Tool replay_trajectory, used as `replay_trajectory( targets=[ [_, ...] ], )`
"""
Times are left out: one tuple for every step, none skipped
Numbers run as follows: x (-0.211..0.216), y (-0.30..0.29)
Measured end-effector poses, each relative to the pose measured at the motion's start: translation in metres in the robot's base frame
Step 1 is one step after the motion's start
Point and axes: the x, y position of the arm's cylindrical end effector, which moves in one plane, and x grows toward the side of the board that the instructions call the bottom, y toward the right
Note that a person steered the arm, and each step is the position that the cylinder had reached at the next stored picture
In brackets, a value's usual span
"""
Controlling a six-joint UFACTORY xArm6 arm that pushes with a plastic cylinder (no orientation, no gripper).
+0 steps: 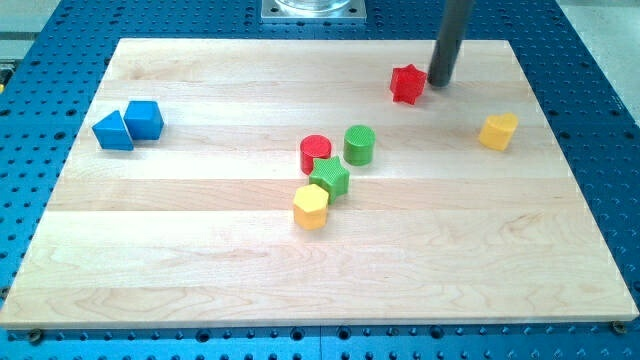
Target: Move the red star to the right of the blue cube
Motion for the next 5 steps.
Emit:
replay_trajectory(
  targets=[
    [0.005, -0.025],
    [0.006, -0.051],
    [0.043, -0.053],
    [0.083, -0.054],
    [0.084, -0.073]
  ],
)
